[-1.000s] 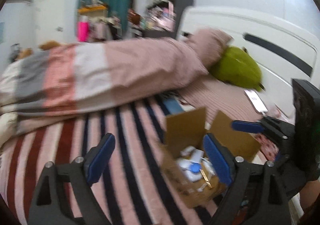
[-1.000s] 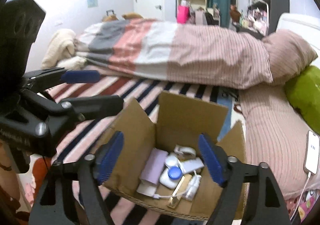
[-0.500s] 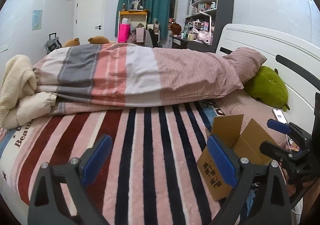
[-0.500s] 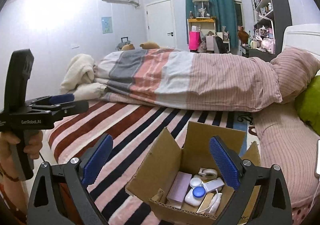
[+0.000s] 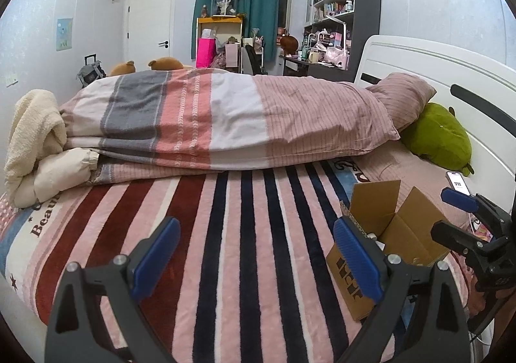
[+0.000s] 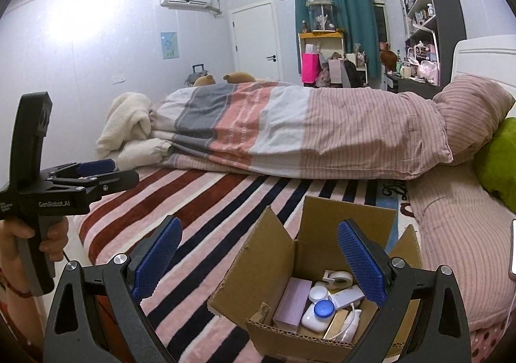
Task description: Organize rigid objects
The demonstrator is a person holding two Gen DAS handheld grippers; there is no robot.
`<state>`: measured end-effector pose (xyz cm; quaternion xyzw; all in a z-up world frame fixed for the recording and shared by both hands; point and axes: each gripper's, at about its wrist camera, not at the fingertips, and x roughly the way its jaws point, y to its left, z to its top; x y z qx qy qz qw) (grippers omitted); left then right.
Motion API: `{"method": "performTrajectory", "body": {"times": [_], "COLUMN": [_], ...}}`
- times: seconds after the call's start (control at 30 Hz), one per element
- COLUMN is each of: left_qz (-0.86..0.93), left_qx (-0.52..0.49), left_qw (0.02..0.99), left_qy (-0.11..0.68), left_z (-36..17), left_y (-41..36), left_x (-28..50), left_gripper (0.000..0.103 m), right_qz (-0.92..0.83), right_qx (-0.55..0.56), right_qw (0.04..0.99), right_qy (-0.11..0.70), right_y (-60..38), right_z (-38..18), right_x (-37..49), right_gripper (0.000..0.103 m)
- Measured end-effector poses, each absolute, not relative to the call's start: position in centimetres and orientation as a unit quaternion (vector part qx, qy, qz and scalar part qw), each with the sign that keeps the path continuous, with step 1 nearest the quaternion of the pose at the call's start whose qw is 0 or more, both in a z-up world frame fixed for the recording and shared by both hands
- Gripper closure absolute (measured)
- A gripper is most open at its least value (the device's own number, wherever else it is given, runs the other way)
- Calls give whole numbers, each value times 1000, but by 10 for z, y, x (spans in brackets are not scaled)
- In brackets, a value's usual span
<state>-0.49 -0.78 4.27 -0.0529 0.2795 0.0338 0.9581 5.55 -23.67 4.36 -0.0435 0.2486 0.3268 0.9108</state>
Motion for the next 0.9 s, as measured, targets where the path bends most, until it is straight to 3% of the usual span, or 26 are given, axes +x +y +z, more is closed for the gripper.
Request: {"method": "performTrajectory", "body": {"times": [0.9], "left_qz": [35], "left_qx": [-50], "left_qw": [958], "left_qy": [281], "left_z": [43], "left_y": [-7], "left_x": [-4], "left_gripper": [8], "right_qz": [327], "right_qx": [-42], "right_qw": [910], "right_qy": [251], "right_y": [-237], "right_z": [42], "right_x": [52], "right_gripper": [6]}}
